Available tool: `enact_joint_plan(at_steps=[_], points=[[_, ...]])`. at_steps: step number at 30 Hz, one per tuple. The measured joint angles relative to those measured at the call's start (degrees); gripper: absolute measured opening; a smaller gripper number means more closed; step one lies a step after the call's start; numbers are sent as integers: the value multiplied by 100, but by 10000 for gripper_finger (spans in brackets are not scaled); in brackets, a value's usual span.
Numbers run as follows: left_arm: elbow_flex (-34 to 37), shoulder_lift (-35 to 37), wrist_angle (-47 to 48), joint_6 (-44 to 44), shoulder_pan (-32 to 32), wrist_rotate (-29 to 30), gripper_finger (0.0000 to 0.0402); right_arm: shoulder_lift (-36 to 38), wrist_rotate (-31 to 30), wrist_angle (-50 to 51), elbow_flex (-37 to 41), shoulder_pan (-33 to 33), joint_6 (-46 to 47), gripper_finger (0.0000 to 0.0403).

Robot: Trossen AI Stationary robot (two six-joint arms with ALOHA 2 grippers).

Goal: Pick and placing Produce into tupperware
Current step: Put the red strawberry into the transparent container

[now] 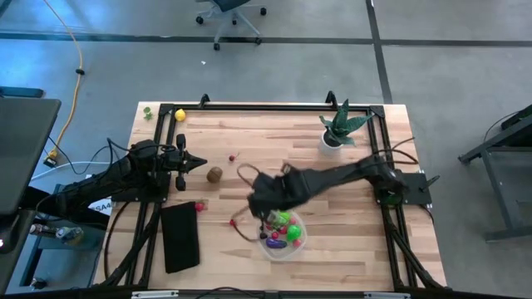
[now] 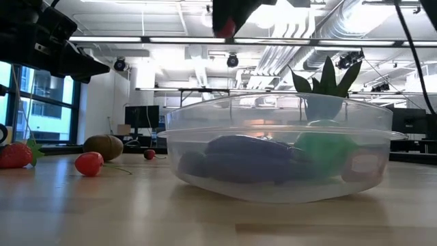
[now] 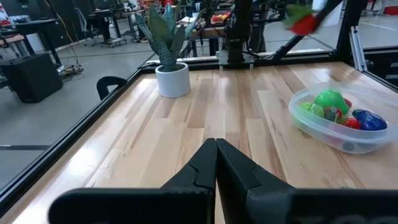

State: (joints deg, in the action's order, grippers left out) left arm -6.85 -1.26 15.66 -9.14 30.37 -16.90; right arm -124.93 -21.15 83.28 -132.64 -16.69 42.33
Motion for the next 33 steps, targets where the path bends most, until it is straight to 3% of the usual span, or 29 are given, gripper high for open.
enact_joint_plan(at_steps=[6,13,25,33], points=[[0,0,-1,1,0,1,1,3,60,-430,663,-553,516,126],[0,0,-1,1,0,1,1,-2,611,-1607,1690,-882,669,126],[0,0,0,1,-1,1,1,-6,1227,-3155,3016,-811,352,126],[0,0,-1,1,-2,-1,1,-6,1325,-3349,3209,-802,264,126]])
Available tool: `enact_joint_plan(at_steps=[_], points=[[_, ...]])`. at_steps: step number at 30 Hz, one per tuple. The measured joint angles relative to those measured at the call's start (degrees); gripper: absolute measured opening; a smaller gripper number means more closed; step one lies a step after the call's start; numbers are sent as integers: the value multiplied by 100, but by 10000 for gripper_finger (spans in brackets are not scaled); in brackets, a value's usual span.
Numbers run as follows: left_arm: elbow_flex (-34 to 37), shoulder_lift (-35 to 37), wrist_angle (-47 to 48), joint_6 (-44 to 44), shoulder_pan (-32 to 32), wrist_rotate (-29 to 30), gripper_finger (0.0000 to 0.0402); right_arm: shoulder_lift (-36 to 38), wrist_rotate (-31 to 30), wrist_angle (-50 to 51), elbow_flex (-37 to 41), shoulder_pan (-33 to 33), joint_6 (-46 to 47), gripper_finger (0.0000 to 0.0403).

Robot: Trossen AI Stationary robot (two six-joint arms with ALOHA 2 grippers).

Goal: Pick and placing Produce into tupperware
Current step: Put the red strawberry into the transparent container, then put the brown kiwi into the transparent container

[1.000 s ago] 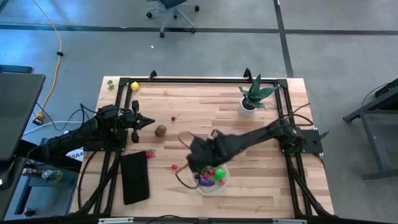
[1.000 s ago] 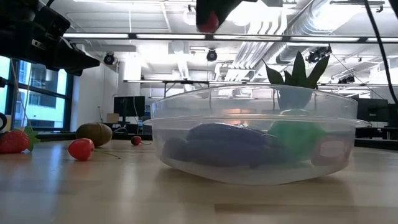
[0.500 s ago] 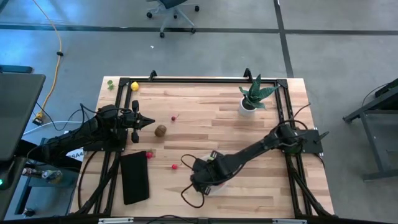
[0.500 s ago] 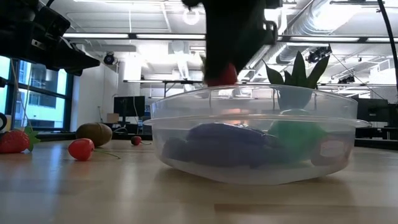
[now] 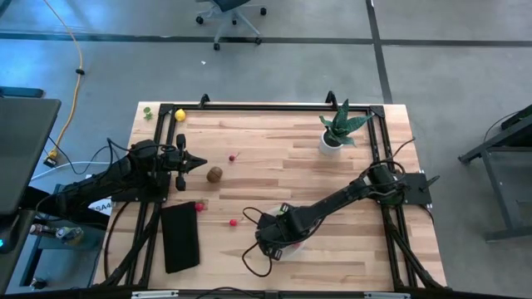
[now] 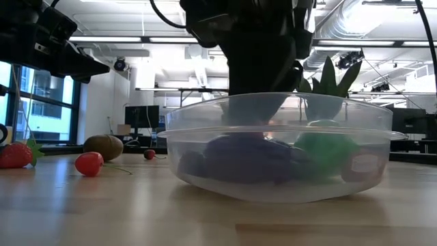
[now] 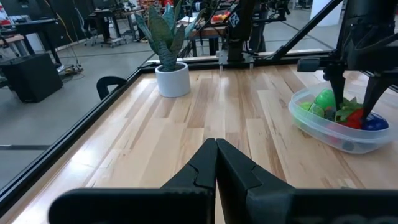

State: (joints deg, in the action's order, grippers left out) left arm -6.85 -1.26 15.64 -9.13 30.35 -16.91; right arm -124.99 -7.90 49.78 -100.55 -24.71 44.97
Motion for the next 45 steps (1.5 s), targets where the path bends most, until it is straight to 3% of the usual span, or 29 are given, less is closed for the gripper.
enact_joint_plan(at_steps=[10,20,25,31,34,38,41,45], points=[[0,0,0,-1,0,1,1,0,-66,-17,0,4,-22,130],[0,0,2,-2,1,1,1,0,-295,51,0,4,-56,201],[0,0,2,0,2,2,1,208,-819,39,2,-81,-150,208],[0,0,2,0,0,2,1,1058,-1984,291,143,-349,-306,209],[0,0,0,-2,2,2,1,1708,-2548,312,633,-466,-300,209],[0,0,1,-2,0,0,1,2838,-2725,-646,2094,-496,-308,209],[0,0,1,-2,0,1,1,3793,-2594,-2039,3475,-365,-722,209],[0,0,2,0,2,0,1,5003,-2001,-3814,4945,184,-1970,209]])
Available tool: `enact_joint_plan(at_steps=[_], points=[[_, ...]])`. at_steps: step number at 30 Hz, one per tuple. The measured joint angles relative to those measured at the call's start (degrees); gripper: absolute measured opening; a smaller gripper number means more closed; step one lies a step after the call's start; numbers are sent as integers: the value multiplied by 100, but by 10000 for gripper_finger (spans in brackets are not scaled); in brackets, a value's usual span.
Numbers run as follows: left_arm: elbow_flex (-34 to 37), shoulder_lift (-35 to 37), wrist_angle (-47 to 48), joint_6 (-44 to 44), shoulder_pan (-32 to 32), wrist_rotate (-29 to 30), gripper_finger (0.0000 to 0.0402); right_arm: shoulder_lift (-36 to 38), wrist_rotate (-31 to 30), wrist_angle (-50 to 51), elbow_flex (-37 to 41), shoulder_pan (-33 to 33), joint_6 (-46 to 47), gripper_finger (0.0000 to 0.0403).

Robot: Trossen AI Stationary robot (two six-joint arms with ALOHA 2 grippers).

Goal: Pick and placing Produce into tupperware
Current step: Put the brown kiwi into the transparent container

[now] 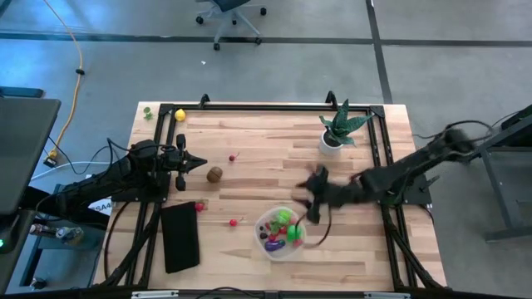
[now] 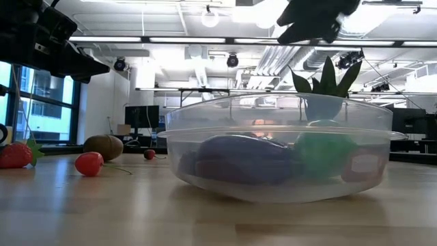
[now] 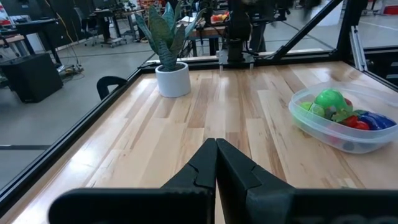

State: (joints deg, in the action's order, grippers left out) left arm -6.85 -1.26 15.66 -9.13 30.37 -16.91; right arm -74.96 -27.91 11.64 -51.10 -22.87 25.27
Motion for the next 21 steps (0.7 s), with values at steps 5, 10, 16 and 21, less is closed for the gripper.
enact_joint_plan(at_steps=[5,10,16,21], points=[[0,0,-1,-1,-1,0,1,1085,932,-643,896,1064,-1236,199],[0,0,0,-2,0,0,1,1751,1782,-502,1145,1826,-2329,157],[0,0,0,-2,0,0,1,2263,2192,83,1153,2078,-2703,92],[0,0,-1,0,-1,0,1,2453,2239,662,1153,2028,-2536,53]])
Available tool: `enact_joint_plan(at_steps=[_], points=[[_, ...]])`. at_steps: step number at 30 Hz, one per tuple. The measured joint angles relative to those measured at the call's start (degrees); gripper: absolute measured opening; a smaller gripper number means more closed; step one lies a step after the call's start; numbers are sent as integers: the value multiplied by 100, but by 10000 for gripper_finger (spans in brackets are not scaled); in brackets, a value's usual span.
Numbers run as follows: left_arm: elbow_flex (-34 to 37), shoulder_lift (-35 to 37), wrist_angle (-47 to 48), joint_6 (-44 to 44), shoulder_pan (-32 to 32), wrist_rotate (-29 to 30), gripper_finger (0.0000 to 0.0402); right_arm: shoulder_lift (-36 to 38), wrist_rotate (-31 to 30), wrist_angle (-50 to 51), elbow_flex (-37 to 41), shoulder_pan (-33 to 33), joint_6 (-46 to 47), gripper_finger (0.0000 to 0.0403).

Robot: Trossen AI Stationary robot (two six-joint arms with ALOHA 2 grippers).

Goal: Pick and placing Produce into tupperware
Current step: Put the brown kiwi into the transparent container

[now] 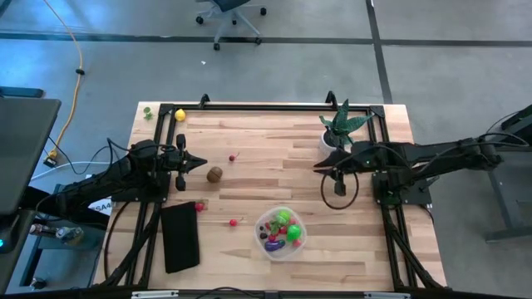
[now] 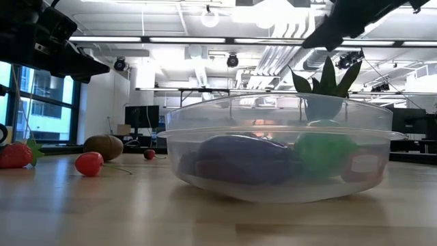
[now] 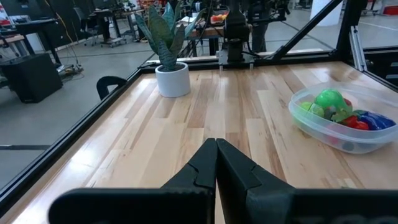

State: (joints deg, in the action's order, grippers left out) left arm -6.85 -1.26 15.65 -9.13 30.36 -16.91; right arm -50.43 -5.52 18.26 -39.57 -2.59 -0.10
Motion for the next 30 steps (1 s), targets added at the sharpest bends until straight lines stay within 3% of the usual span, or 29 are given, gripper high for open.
enact_joint_plan(at_steps=[8,13,30], points=[[0,0,0,-2,1,2,1,-16,-93,40,0,-55,159,26],[0,0,1,0,1,0,1,-14,-385,9,0,-55,161,25],[0,0,-1,-2,1,2,1,-20,-332,22,0,-55,159,25]])
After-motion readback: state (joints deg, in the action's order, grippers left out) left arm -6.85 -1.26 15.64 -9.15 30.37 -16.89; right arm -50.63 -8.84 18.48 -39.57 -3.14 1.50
